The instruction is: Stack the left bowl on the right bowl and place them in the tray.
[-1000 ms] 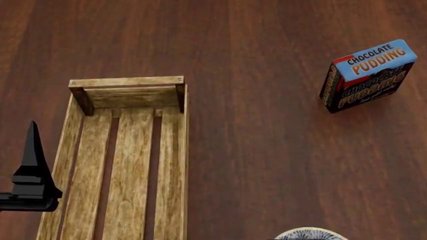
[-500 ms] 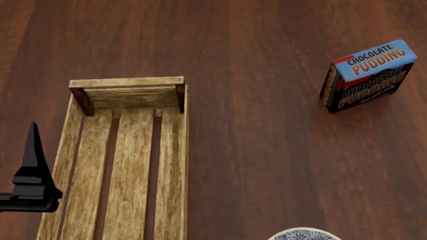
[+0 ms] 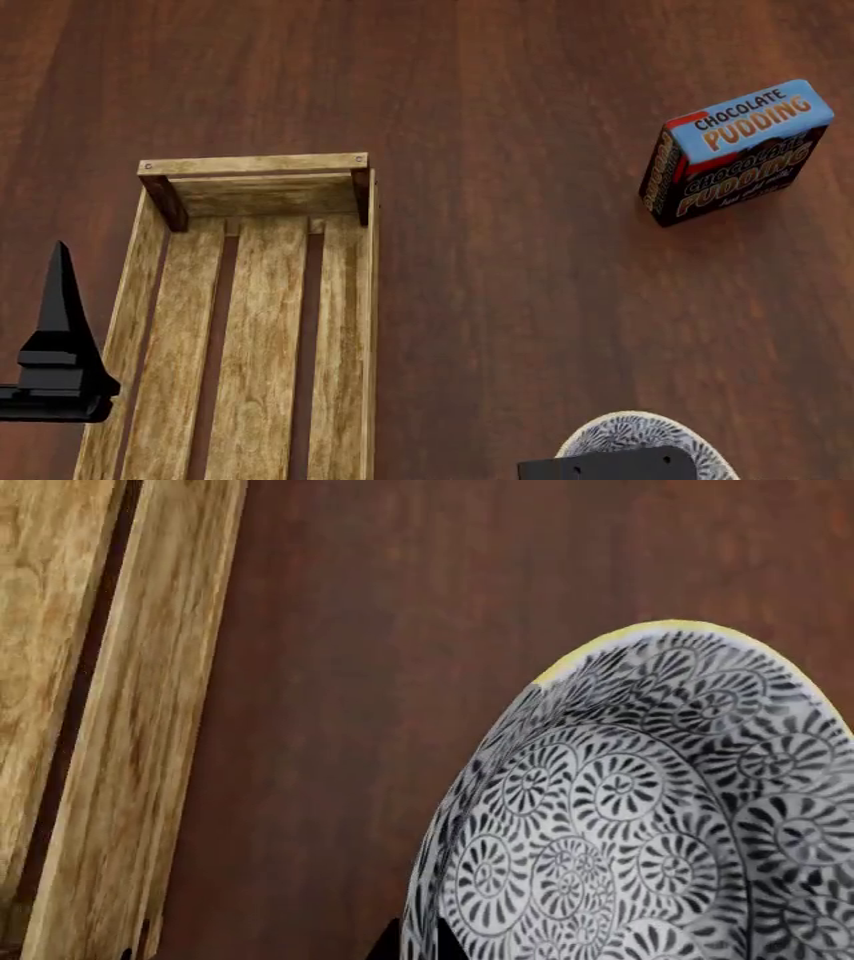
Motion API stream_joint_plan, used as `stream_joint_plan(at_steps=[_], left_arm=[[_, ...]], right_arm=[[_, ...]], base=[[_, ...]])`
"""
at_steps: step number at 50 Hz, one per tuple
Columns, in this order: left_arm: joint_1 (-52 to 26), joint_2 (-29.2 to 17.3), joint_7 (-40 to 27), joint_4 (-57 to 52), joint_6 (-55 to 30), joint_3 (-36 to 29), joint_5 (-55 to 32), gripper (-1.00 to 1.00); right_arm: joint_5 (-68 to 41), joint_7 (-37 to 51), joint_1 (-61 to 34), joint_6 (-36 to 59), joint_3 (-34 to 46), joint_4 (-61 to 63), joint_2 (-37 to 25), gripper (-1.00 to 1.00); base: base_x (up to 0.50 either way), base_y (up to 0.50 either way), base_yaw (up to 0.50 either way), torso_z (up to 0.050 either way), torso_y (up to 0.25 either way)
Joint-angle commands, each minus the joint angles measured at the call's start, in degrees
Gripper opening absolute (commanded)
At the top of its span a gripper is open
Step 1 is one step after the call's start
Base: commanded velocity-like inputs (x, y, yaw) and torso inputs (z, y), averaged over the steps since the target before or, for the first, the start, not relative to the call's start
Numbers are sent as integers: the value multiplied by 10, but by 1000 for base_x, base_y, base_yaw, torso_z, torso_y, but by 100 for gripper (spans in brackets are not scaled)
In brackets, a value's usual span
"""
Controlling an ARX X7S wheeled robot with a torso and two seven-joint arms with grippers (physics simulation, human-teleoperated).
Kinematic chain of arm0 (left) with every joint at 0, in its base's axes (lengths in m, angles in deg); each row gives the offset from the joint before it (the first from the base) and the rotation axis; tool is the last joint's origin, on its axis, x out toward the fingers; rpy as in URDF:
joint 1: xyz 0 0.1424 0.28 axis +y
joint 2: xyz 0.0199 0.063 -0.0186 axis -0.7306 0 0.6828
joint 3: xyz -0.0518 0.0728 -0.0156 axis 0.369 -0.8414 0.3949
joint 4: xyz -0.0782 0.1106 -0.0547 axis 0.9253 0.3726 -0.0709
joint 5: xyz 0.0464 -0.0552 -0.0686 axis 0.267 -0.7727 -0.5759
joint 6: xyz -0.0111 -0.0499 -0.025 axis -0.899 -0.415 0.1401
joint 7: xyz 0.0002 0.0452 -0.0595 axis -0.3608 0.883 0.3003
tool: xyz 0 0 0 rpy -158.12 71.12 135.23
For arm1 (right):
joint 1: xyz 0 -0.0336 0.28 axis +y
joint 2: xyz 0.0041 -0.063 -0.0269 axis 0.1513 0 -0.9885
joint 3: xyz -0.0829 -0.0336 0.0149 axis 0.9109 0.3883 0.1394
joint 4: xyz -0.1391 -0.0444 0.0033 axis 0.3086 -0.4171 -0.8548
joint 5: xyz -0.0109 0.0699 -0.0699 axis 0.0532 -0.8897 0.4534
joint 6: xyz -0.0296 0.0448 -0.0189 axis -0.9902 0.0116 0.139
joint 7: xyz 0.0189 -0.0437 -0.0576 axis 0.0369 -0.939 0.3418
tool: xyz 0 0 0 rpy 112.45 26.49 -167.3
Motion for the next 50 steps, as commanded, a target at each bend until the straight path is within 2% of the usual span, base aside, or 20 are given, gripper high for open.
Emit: stream_joint_plan(at_steps=[1,14,24,33,36,50], left_arm=[[-1,-2,-1,1,-1,0,-3,100],[-2,-4,-4,1,-1,8,-11,100],[-1,-6,-7,-3,-3,8,-13,100],[-1,-7,-9,-3,-4,8,-15,100],[-2,-7,-9,-4,-5,8,-15,100],[-6,-8,-12,0,-6,12,-20,100]], right_arm=[[-116,125,-47,9,10,39,-28,-100],[-194,206,-110,-7,64,56,-68,-100],[-199,199,-152,-44,100,73,-116,-100],[-192,181,-197,-31,111,89,-138,-100],[-216,205,-215,-42,133,78,-152,-100],[-234,195,-313,-49,193,51,-217,-100]], base=[[0,0,0,0,0],[0,0,0,0,0],[0,0,0,0,0],[0,0,0,0,0],[0,0,0,0,0],[0,0,0,0,0]])
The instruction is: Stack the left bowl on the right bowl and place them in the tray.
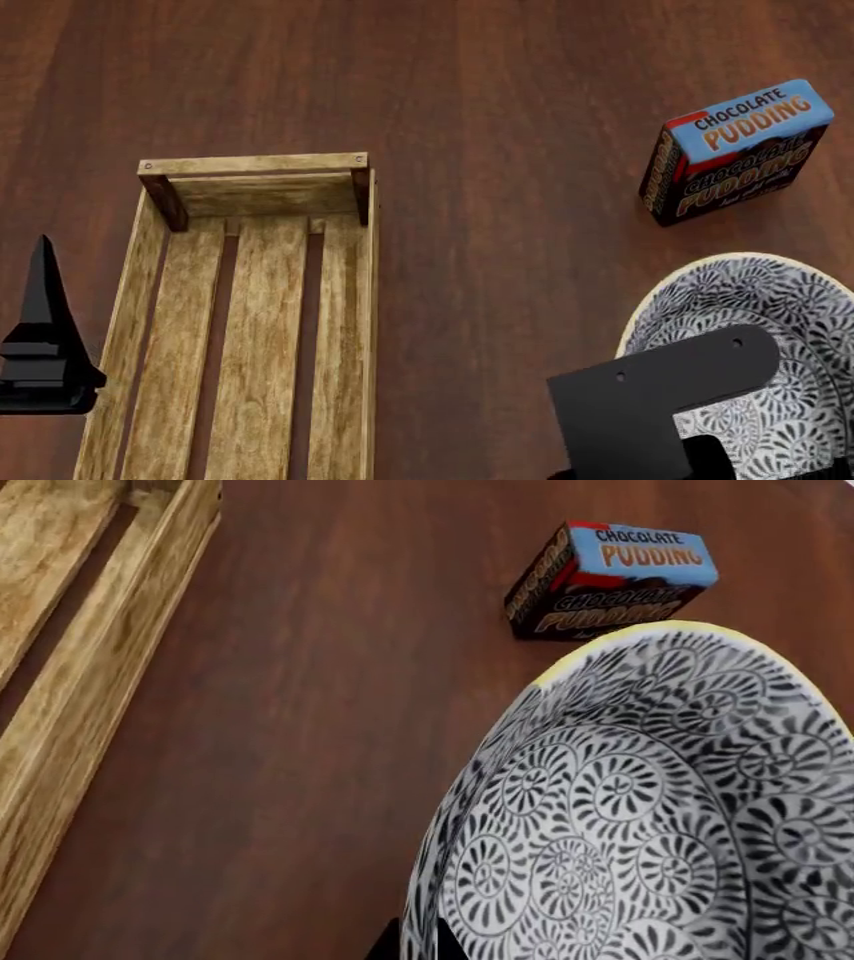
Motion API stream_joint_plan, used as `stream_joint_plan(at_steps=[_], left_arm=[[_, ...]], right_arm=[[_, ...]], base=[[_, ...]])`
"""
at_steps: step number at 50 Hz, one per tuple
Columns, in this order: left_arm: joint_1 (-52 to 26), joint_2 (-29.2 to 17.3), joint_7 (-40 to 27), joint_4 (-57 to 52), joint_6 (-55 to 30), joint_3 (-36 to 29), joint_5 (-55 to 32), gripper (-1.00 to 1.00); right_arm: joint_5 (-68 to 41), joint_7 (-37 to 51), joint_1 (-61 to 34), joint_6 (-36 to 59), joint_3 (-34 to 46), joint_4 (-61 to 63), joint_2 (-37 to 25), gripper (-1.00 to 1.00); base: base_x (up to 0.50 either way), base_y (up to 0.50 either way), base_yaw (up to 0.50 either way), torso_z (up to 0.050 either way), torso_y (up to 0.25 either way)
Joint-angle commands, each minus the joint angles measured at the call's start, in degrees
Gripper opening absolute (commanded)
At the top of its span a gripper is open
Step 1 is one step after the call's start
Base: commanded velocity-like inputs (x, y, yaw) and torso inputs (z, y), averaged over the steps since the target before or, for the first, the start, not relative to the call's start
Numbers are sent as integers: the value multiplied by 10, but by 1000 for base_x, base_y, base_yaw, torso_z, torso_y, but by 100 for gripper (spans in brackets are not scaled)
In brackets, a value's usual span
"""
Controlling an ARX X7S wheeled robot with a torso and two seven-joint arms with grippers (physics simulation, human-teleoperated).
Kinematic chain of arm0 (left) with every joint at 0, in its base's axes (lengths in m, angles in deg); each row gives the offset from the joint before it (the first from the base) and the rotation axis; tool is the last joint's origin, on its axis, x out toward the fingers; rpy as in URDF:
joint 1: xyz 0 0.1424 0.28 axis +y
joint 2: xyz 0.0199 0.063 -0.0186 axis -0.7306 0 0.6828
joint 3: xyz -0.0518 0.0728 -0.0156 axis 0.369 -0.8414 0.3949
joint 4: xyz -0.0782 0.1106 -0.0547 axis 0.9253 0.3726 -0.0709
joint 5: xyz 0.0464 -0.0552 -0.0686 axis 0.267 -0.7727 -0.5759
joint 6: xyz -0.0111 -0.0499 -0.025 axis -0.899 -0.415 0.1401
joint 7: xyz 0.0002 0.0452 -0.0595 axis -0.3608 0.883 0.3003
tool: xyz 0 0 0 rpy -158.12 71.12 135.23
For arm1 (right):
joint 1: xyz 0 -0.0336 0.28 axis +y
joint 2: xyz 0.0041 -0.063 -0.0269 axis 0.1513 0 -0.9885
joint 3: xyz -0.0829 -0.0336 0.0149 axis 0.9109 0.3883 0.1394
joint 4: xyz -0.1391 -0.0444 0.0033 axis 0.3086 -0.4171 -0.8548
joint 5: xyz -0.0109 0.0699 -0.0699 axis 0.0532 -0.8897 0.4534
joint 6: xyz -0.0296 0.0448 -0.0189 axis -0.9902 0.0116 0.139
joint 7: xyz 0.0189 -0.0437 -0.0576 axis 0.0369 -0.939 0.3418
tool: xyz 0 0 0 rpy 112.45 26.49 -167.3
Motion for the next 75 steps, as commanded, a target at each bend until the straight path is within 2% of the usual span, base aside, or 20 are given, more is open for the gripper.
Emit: stream_joint_plan(at_steps=[1,14,22,37,46,57,66,75], left_arm=[[-3,-1,-2,3,-1,2,-4,100],[-5,1,-9,3,2,9,-8,100],[-4,1,-10,4,3,8,-9,100],[-10,0,-12,8,-6,8,-18,100],[-12,1,-13,16,-4,2,-11,100],[-17,1,-19,25,2,7,-7,100],[-37,6,-10,48,0,19,-39,100],[-50,10,-8,85,17,10,-18,100]], right_arm=[[-11,-7,-75,4,41,-20,-48,-100],[-11,-59,-138,45,43,-88,-86,-100],[-52,-35,-181,54,63,-113,-111,-100],[-53,-52,-216,60,65,-161,-152,-100],[-34,-77,-210,61,55,-179,-182,-100],[37,-144,-230,94,51,-220,-174,-100],[86,-198,-237,111,45,-254,-199,-100],[114,-233,-221,100,38,-260,-225,-100]], base=[[0,0,0,0,0],[0,0,0,0,0],[0,0,0,0,0],[0,0,0,0,0],[0,0,0,0,0],[0,0,0,0,0],[0,0,0,0,0],[0,0,0,0,0]])
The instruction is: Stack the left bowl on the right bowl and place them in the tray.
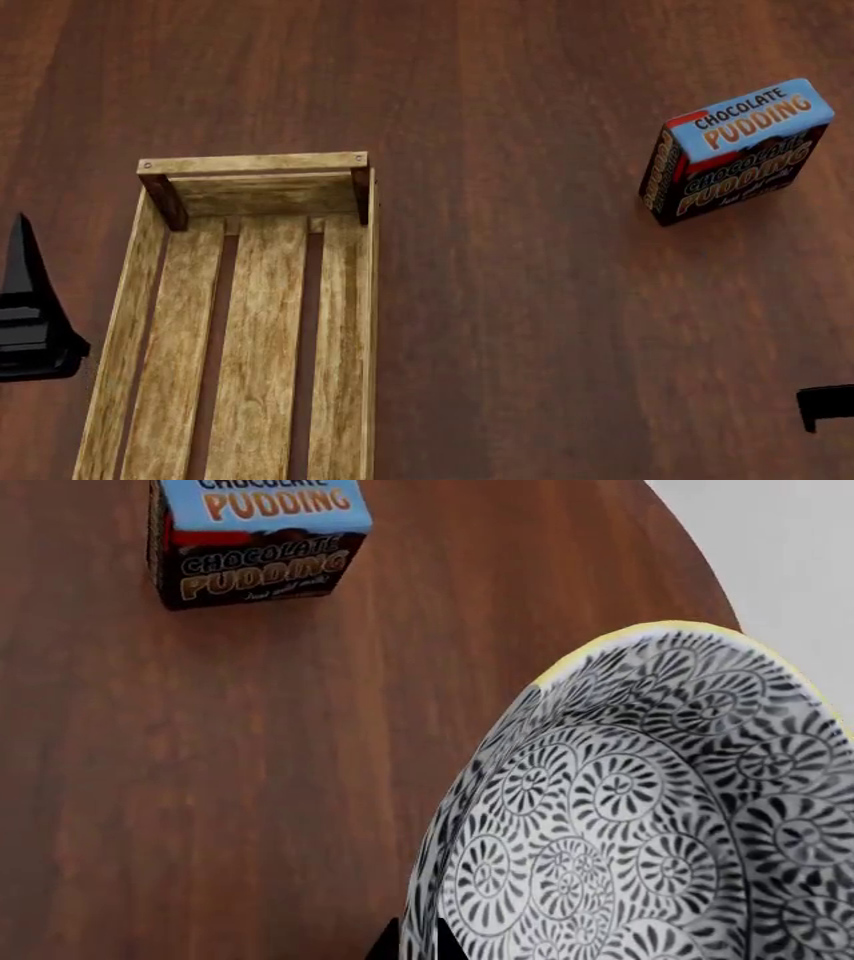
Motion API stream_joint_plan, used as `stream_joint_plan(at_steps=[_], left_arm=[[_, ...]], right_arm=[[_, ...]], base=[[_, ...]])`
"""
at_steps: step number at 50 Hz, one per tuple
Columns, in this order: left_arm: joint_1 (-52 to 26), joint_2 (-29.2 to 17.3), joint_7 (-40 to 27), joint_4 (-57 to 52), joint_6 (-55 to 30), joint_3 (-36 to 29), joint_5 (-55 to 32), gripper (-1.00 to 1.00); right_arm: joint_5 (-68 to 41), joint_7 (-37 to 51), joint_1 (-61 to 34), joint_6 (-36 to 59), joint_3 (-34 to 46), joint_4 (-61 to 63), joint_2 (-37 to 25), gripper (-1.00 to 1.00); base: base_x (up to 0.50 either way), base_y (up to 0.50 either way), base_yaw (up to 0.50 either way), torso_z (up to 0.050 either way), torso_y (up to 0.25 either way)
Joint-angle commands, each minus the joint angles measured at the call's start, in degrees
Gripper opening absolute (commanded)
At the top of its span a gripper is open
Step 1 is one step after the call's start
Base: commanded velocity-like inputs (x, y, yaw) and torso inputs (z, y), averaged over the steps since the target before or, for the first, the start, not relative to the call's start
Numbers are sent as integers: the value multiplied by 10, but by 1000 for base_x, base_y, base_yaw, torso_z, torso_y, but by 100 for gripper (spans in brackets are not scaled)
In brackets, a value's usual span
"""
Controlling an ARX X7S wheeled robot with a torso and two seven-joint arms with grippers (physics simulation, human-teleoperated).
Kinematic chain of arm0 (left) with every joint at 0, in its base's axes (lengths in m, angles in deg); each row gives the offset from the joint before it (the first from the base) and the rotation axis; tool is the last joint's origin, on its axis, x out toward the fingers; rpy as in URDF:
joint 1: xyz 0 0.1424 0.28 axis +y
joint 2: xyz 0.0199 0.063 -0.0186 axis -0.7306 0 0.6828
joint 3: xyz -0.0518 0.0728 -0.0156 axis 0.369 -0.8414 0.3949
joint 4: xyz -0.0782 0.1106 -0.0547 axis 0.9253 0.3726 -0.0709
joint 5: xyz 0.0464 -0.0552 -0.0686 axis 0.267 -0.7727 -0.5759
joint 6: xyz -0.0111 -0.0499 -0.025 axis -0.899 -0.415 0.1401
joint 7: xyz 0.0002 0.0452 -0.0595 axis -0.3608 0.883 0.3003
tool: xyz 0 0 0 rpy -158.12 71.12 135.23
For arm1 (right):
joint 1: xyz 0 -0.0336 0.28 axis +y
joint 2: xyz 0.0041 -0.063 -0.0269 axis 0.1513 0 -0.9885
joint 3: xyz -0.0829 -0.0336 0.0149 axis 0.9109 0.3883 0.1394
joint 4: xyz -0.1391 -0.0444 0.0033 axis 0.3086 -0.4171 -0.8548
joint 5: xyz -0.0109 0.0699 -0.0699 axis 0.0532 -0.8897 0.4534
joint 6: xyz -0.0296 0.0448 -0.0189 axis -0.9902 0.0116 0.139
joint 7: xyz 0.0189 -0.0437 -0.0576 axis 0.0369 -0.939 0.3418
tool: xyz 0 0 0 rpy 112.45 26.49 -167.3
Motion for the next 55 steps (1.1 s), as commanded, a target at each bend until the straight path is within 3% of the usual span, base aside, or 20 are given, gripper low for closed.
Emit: stream_joint_plan(at_steps=[1,29,55], left_arm=[[-15,5,4,35,12,-3,5,100],[-25,17,17,98,49,-13,11,100],[-29,20,21,121,64,-25,17,100]], right_arm=[[48,-45,4,5,-8,-20,-29,-100],[69,-107,89,-48,-2,-44,-87,-100],[95,-136,177,-125,13,-44,-84,-100]], base=[[0,0,0,0,0],[0,0,0,0,0],[0,0,0,0,1]])
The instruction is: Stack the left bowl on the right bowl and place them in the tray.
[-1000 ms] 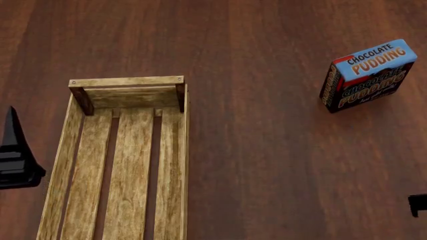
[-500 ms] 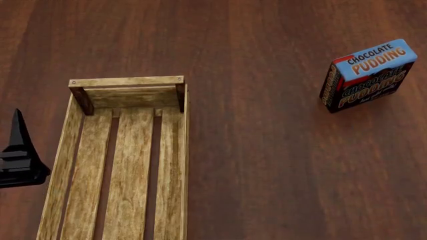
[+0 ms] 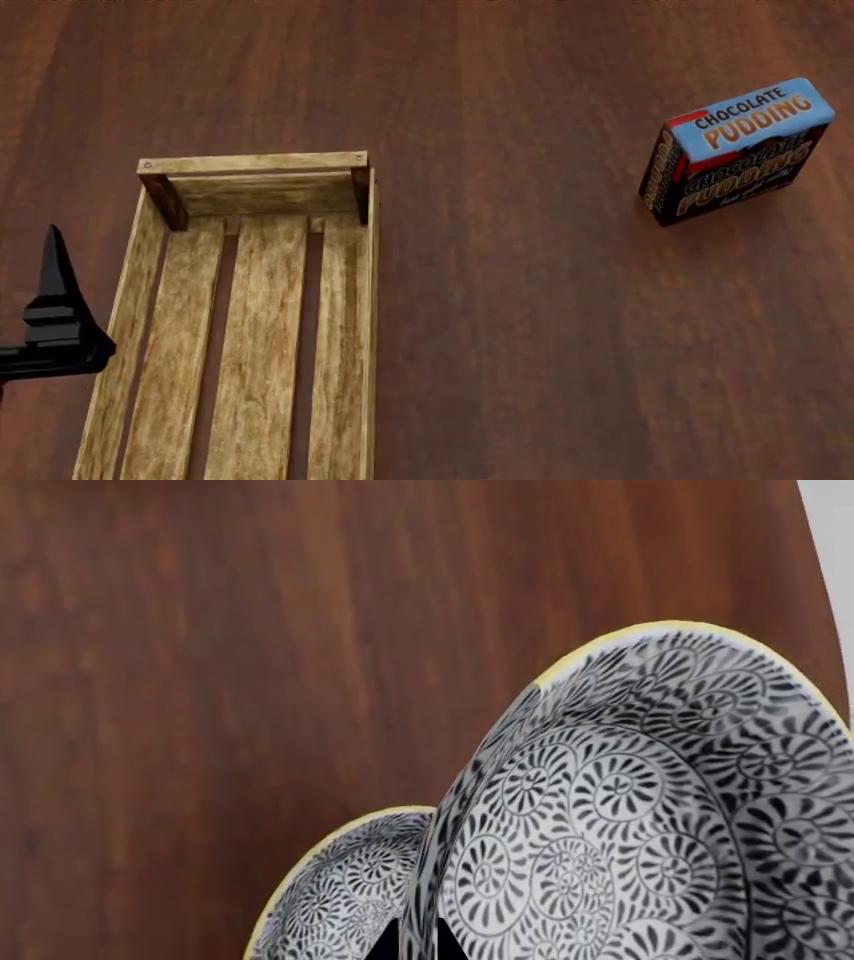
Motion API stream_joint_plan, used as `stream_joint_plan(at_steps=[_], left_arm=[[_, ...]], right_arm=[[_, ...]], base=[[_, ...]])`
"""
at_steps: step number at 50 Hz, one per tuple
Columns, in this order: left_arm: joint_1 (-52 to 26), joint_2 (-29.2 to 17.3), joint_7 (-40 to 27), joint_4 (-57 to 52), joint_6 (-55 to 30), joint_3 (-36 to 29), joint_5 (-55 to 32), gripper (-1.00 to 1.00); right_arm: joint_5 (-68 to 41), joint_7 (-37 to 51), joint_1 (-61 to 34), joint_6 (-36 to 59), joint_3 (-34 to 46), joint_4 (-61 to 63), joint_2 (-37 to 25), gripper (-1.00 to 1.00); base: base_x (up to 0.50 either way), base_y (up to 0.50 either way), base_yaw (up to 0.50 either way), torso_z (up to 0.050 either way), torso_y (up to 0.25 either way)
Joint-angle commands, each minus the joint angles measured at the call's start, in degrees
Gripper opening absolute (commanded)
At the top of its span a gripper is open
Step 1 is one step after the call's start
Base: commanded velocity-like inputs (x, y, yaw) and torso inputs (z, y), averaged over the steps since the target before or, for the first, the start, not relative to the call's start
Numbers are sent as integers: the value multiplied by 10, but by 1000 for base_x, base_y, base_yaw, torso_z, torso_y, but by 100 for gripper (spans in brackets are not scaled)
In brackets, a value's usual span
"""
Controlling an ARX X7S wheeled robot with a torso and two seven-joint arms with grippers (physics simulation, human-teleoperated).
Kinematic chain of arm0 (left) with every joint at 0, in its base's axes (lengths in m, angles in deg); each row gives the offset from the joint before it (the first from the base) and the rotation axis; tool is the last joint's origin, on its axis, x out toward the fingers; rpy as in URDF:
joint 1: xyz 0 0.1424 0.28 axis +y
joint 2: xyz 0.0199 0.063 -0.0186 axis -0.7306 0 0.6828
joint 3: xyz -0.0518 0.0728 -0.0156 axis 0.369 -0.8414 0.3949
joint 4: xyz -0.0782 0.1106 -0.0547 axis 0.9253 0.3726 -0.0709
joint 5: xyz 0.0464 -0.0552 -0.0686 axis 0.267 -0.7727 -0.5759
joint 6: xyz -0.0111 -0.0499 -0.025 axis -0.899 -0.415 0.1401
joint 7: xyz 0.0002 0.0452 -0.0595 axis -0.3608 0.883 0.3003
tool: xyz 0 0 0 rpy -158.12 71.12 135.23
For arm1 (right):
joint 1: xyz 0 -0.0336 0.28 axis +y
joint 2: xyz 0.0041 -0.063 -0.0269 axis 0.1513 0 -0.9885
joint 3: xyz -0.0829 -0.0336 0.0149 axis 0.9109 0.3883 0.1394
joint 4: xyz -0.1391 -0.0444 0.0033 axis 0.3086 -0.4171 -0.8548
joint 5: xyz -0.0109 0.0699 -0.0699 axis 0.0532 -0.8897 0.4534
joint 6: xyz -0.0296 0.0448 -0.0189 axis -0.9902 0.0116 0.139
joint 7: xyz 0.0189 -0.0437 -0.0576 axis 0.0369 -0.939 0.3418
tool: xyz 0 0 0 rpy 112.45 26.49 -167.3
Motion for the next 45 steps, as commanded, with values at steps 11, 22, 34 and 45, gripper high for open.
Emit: stream_joint_plan(at_steps=[11,22,34,45], left_arm=[[0,1,1,10,10,-10,6,100],[4,-3,-5,-7,3,-7,2,100],[0,-3,-9,-11,-4,-13,5,100],[-4,-2,-10,-6,-5,-19,8,100]], right_arm=[[34,-33,70,-70,4,8,-11,-100],[48,-54,108,-109,8,7,-17,-100],[70,-75,120,-120,16,-13,-1,-100],[72,-87,153,-151,18,-11,-9,-100]], base=[[0,0,0,0,0],[0,0,0,0,0],[0,0,0,0,1],[0,0,0,0,0]])
